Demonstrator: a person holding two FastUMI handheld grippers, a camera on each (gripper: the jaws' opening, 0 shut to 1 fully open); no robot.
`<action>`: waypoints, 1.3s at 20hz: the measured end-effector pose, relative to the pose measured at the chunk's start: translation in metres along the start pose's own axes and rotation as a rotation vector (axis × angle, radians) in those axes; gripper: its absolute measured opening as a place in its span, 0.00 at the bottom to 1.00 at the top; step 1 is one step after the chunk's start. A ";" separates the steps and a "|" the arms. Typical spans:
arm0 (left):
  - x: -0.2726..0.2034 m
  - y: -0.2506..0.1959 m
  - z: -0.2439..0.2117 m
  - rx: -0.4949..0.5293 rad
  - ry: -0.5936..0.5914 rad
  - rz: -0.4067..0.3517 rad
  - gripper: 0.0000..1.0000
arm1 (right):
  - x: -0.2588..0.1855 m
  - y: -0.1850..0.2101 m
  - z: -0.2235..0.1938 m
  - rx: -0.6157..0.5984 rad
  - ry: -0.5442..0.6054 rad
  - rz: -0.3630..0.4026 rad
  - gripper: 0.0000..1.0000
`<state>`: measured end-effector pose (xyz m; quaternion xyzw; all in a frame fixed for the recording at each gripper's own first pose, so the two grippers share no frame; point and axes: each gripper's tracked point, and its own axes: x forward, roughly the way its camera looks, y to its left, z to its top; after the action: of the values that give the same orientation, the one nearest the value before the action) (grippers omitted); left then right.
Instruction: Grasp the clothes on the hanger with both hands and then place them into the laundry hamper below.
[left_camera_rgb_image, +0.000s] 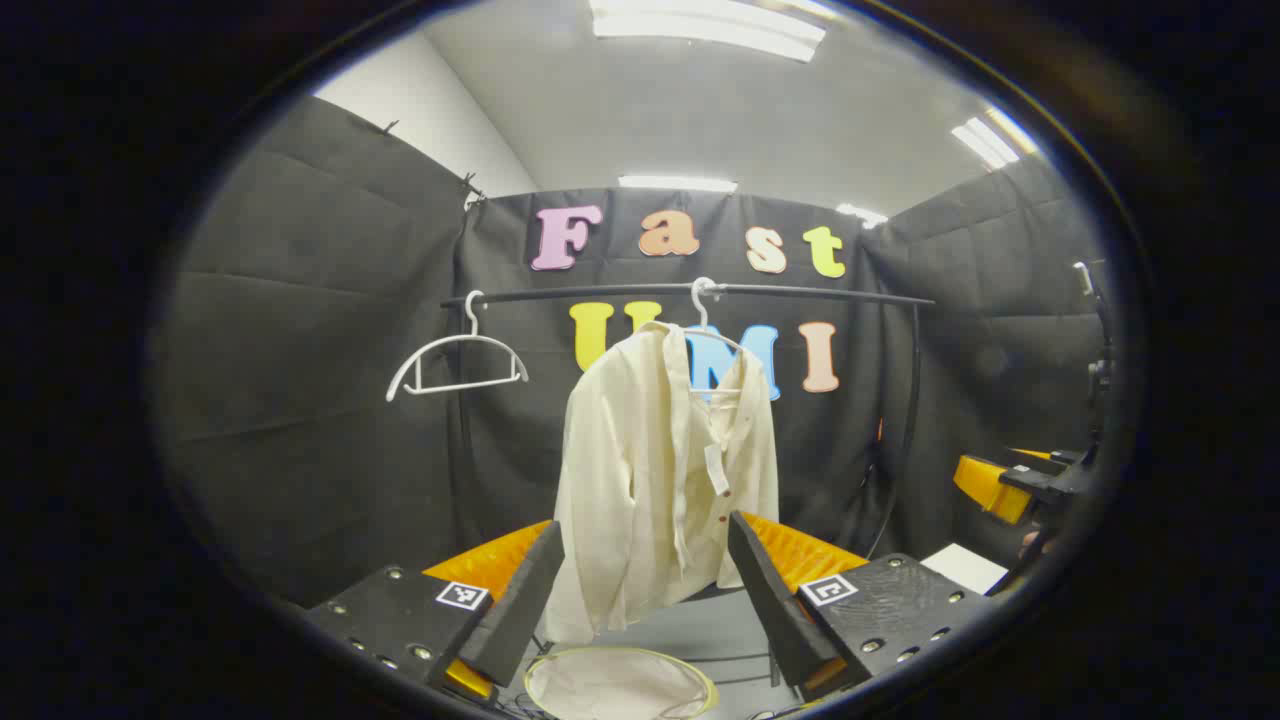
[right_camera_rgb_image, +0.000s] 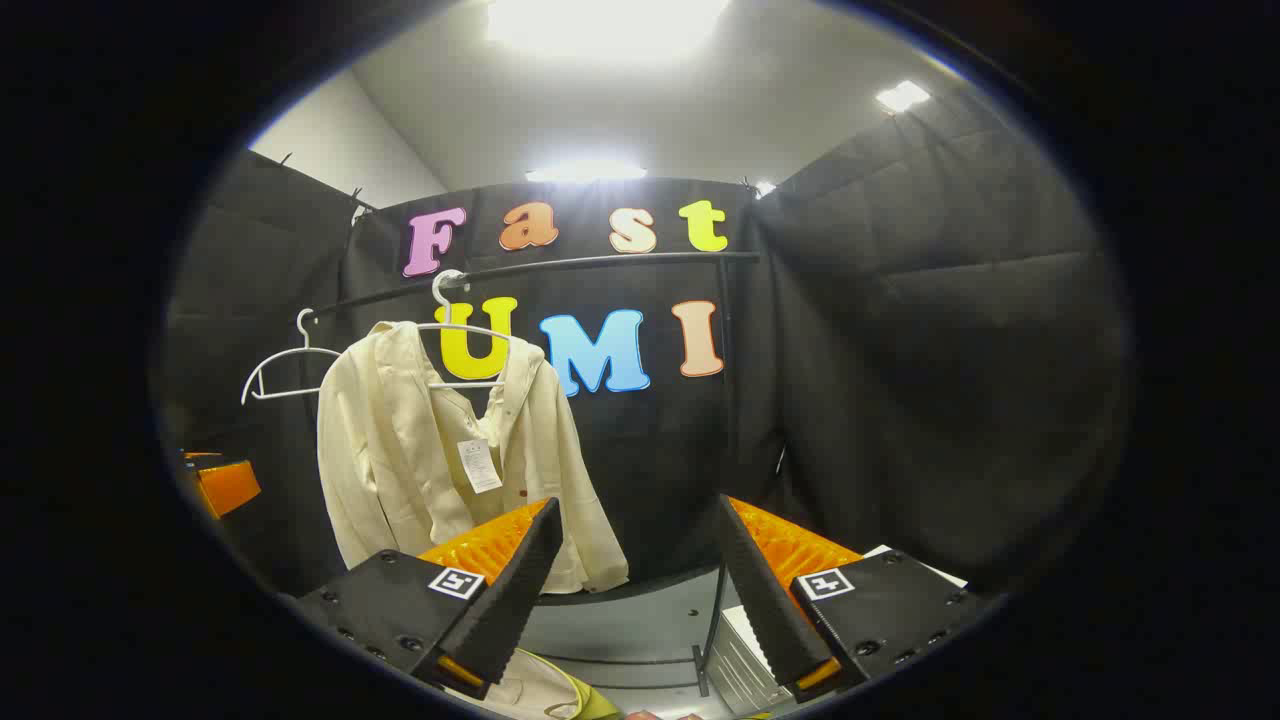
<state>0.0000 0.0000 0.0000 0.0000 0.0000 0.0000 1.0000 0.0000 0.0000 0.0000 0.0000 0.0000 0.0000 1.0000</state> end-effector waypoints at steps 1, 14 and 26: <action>0.001 0.000 0.000 -0.002 0.001 -0.002 0.99 | -0.001 0.001 0.002 0.000 0.000 0.001 0.98; -0.003 0.003 -0.015 -0.036 0.010 0.004 0.99 | -0.015 0.007 -0.015 -0.024 0.075 -0.006 0.98; 0.008 0.011 0.004 -0.050 -0.016 -0.003 0.99 | 0.008 0.031 0.010 -0.001 0.074 0.020 0.98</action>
<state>0.0077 0.0113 0.0040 -0.0251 -0.0078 -0.0014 0.9997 0.0075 0.0314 0.0098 -0.0007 0.0371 0.0098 0.9993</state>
